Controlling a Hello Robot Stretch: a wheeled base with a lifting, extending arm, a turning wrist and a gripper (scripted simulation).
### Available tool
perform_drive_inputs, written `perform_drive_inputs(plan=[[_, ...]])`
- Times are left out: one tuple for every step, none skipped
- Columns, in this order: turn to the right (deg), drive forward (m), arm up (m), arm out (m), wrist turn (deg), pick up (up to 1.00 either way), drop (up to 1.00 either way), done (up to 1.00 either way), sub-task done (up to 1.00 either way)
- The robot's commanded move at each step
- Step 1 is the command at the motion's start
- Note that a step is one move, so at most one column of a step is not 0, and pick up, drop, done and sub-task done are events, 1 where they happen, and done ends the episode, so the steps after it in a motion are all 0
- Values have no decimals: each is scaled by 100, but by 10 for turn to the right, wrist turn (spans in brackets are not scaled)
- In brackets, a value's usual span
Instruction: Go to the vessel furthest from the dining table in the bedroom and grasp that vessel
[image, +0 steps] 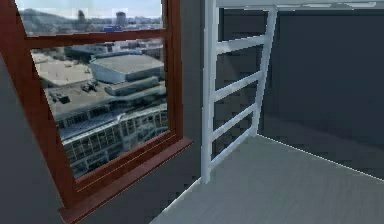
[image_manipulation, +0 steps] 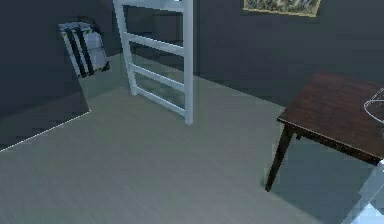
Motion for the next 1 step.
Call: perform_drive_inputs(plan=[[0, 20, 0, 0, 0, 0, 0, 0, 0]])
